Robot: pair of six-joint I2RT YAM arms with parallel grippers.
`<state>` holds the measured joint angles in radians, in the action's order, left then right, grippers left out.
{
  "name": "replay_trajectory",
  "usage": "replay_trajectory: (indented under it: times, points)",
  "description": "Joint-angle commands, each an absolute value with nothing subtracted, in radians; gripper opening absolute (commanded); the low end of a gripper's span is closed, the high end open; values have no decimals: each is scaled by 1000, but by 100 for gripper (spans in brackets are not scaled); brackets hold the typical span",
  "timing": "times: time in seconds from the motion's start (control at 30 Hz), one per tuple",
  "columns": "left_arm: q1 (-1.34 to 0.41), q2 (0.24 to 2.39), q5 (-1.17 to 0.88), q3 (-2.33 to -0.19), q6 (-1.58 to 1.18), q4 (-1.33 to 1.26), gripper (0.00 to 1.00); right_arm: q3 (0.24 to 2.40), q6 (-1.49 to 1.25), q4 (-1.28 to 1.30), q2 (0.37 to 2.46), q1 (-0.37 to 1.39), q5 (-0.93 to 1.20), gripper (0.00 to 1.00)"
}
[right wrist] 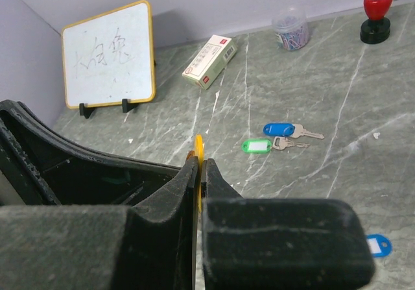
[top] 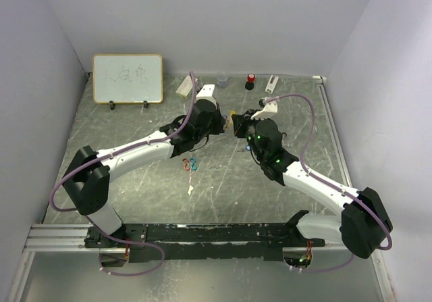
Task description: Put the keys on the keyring
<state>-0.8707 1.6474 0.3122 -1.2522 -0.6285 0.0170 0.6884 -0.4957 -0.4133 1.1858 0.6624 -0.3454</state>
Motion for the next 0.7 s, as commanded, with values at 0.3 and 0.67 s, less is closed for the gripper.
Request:
replay_trajectory:
  times: [0.3, 0.67]
  points:
    - [-853, 1595, 328, -1225, -644, -28, 7, 719, -488, -422, 1169, 674, -352, 0]
    - [-845, 1596, 332, -1225, -655, -15, 65, 719, -485, -422, 1166, 681, -376, 0]
